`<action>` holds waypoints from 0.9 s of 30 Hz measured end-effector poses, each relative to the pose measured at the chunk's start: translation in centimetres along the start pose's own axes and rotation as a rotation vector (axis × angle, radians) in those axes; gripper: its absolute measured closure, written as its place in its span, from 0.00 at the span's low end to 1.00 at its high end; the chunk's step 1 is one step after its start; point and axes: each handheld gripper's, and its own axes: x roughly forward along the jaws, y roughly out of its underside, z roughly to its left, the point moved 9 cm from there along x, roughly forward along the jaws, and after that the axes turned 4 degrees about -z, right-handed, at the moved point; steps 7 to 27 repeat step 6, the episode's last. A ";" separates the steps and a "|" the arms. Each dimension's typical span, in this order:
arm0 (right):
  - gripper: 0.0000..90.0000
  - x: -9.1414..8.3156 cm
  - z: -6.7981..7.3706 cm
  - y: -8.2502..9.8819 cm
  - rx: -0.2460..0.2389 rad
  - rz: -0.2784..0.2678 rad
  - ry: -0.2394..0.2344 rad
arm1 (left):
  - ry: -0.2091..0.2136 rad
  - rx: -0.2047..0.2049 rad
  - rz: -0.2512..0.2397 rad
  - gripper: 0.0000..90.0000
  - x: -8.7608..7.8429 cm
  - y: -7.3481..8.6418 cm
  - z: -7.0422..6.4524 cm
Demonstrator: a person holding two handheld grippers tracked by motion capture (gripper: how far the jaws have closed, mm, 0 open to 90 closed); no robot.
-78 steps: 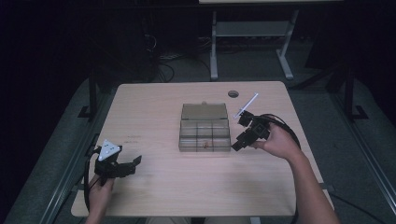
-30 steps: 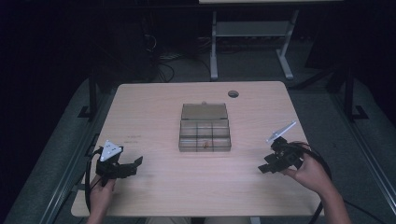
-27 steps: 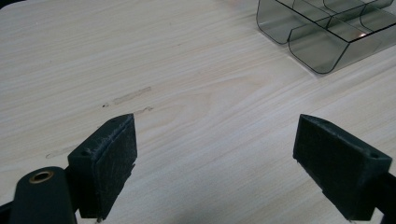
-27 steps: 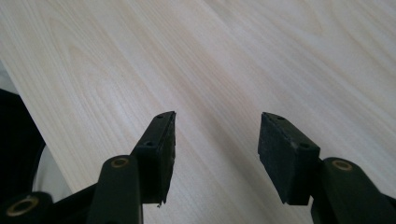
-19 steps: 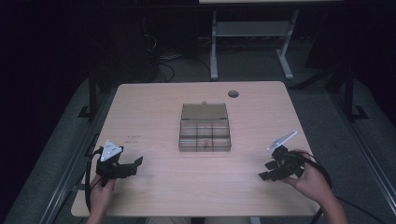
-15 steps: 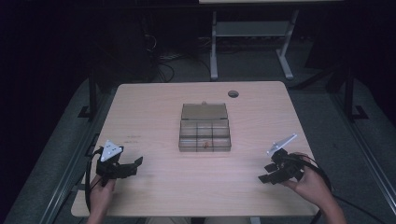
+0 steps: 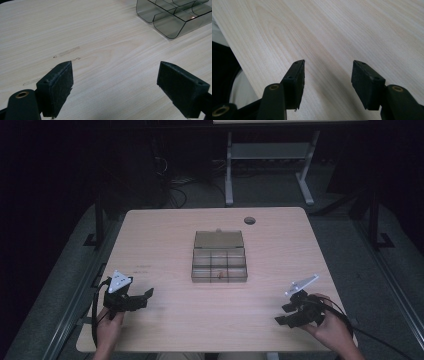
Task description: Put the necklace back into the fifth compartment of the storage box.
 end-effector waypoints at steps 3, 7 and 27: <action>0.48 0.0 0.6 0.0 -0.015 -0.006 0.016 | 0.001 0.000 0.000 0.15 0.0 0.0 0.0; 0.48 -0.1 1.4 -0.3 -0.021 -0.040 0.015 | 0.003 -0.001 0.002 0.15 0.1 0.0 -0.1; 0.48 -0.1 1.4 -0.3 -0.021 -0.040 0.015 | 0.003 -0.001 0.002 0.15 0.1 0.0 -0.1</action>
